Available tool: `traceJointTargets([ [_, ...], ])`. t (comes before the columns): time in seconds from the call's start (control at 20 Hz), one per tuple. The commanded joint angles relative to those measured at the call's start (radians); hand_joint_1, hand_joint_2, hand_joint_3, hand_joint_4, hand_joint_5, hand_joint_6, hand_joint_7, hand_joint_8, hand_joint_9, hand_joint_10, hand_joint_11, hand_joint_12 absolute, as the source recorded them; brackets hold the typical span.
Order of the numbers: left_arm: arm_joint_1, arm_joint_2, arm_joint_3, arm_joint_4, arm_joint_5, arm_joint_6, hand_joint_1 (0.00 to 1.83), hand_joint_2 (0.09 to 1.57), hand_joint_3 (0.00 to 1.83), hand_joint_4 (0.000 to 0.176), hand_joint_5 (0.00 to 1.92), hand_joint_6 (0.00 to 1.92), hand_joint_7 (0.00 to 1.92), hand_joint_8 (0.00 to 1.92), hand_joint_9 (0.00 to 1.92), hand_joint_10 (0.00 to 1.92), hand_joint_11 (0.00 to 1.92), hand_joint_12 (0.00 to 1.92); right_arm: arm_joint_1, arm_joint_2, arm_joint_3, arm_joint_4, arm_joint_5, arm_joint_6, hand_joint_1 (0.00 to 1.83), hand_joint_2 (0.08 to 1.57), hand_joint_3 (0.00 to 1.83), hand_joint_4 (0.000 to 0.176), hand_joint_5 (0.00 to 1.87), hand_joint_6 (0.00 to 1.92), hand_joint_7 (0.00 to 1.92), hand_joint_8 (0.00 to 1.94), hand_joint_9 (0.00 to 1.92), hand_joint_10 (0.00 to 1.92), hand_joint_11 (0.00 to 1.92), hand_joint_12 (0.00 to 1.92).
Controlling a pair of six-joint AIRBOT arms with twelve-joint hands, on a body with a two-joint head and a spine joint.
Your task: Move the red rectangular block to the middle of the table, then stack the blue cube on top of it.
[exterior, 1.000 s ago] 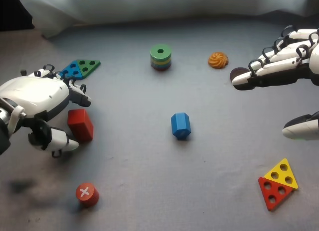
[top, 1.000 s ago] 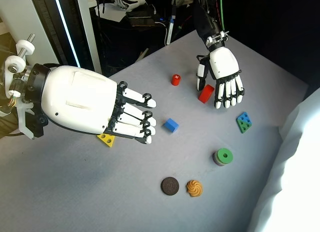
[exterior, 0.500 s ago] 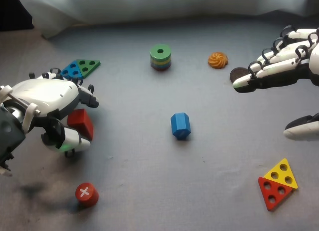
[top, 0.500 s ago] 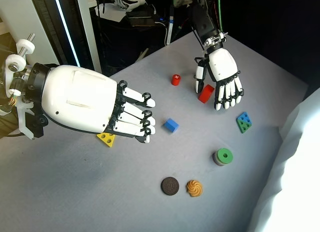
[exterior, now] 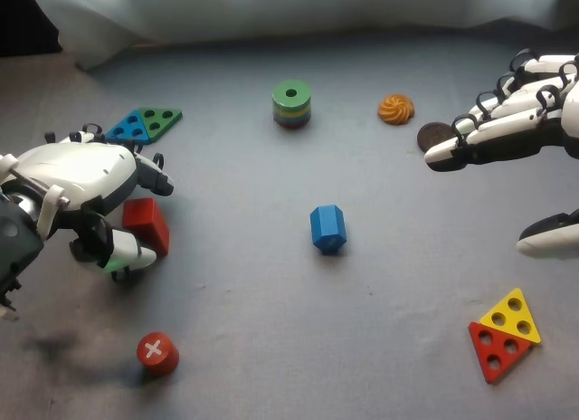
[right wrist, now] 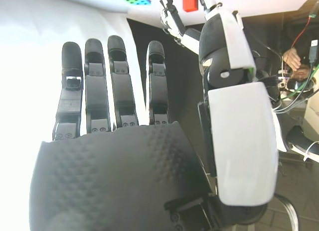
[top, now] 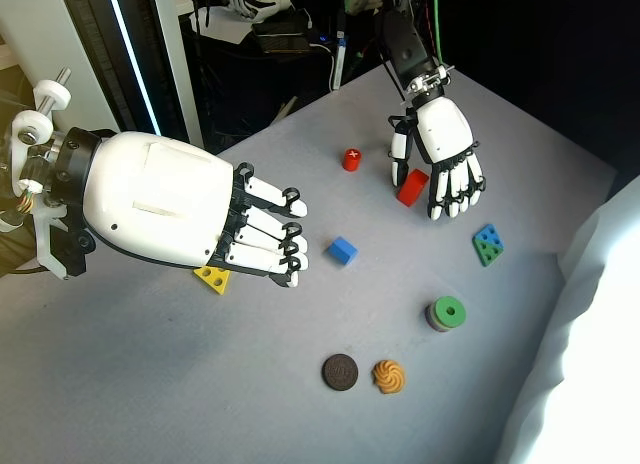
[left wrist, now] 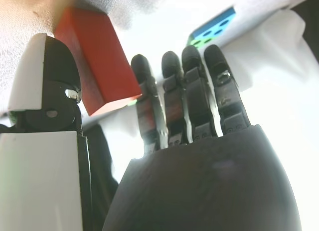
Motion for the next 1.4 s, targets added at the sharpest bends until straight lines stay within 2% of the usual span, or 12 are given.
traceJointTargets([
  [0.0,-0.004,0.006,0.005,0.033,-0.090,0.004,1.10,1.05,0.00,0.036,0.60,0.00,0.41,0.00,0.31,0.00,0.00,0.59,0.007,0.010,-0.006,0.019,0.093,0.001,0.68,1.12,0.00,0.000,0.35,0.00,0.35,0.00,0.30,0.00,0.00,0.88],
  [0.1,-0.004,0.004,0.005,0.024,-0.092,0.010,1.09,1.06,0.00,0.037,0.61,0.01,0.41,0.00,0.31,0.00,0.00,0.58,0.007,0.010,-0.007,0.019,0.092,0.000,0.67,1.12,0.00,0.000,0.36,0.00,0.36,0.00,0.31,0.01,0.00,0.88],
  [0.3,-0.004,0.000,0.007,0.013,-0.098,0.014,1.07,1.08,0.00,0.083,0.65,0.01,0.41,0.00,0.30,0.00,0.00,0.58,0.007,0.010,-0.009,0.019,0.091,-0.003,0.70,1.12,0.00,0.000,0.37,0.00,0.36,0.00,0.32,0.00,0.00,0.89],
  [0.55,-0.003,-0.002,0.009,0.006,-0.102,0.017,1.05,1.08,0.00,0.105,0.68,0.01,0.42,0.00,0.29,0.00,0.00,0.56,0.006,0.010,-0.012,0.018,0.090,-0.011,0.69,1.12,0.00,0.000,0.35,0.00,0.35,0.00,0.31,0.00,0.00,0.89],
  [0.8,-0.003,-0.008,0.009,-0.001,-0.106,0.017,1.05,1.07,0.00,0.055,0.73,0.02,0.47,0.01,0.32,0.01,0.00,0.62,0.005,0.010,-0.014,0.018,0.089,-0.019,0.68,1.12,0.00,0.000,0.35,0.00,0.35,0.00,0.30,0.00,0.00,0.84],
  [0.9,-0.004,-0.012,0.009,-0.002,-0.108,0.017,1.04,1.08,0.00,0.062,0.80,0.03,0.53,0.01,0.33,0.01,0.00,0.63,0.004,0.010,-0.014,0.018,0.089,-0.021,0.68,1.12,0.00,0.000,0.34,0.00,0.35,0.00,0.30,0.00,0.00,0.83],
  [0.95,-0.004,-0.015,0.008,-0.002,-0.111,0.017,1.03,1.10,0.00,0.155,0.97,0.75,0.45,0.00,0.26,0.00,0.00,0.49,0.004,0.010,-0.014,0.018,0.089,-0.022,0.67,1.12,0.00,0.000,0.35,0.00,0.35,0.00,0.31,0.00,0.00,0.85],
  [1.0,-0.004,-0.016,0.007,-0.004,-0.111,0.017,1.03,1.09,0.00,0.167,1.01,0.88,0.42,0.00,0.27,0.01,0.00,0.52,0.004,0.010,-0.014,0.018,0.089,-0.022,0.67,1.12,0.00,0.000,0.35,0.00,0.35,0.00,0.30,0.00,0.00,0.85],
  [1.2,-0.008,-0.020,0.004,-0.005,-0.115,0.017,1.06,1.08,0.00,0.132,1.05,0.85,0.40,0.00,0.29,0.01,0.00,0.56,0.004,0.010,-0.014,0.018,0.089,-0.023,0.68,1.12,0.00,0.000,0.36,0.00,0.36,0.00,0.31,0.00,0.00,0.86],
  [1.25,-0.009,-0.020,0.004,-0.005,-0.115,0.017,1.07,1.07,0.00,0.109,1.07,0.84,0.43,0.01,0.30,0.01,0.00,0.59,0.004,0.010,-0.014,0.018,0.089,-0.024,0.69,1.12,0.00,0.000,0.35,0.00,0.35,0.00,0.30,0.00,0.00,0.86],
  [1.3,-0.009,-0.020,0.003,-0.005,-0.116,0.017,1.07,1.07,0.00,0.109,1.07,0.84,0.43,0.01,0.30,0.01,0.00,0.59,0.004,0.010,-0.014,0.018,0.089,-0.024,0.69,1.12,0.00,0.000,0.35,0.00,0.35,0.00,0.30,0.00,0.00,0.86],
  [1.35,-0.009,-0.020,0.003,-0.005,-0.116,0.017,1.05,1.07,0.00,0.166,1.06,0.85,0.44,0.00,0.31,0.01,0.00,0.66,0.004,0.010,-0.014,0.018,0.089,-0.025,0.67,1.12,0.00,0.000,0.34,0.00,0.35,0.00,0.30,0.00,0.00,0.86],
])
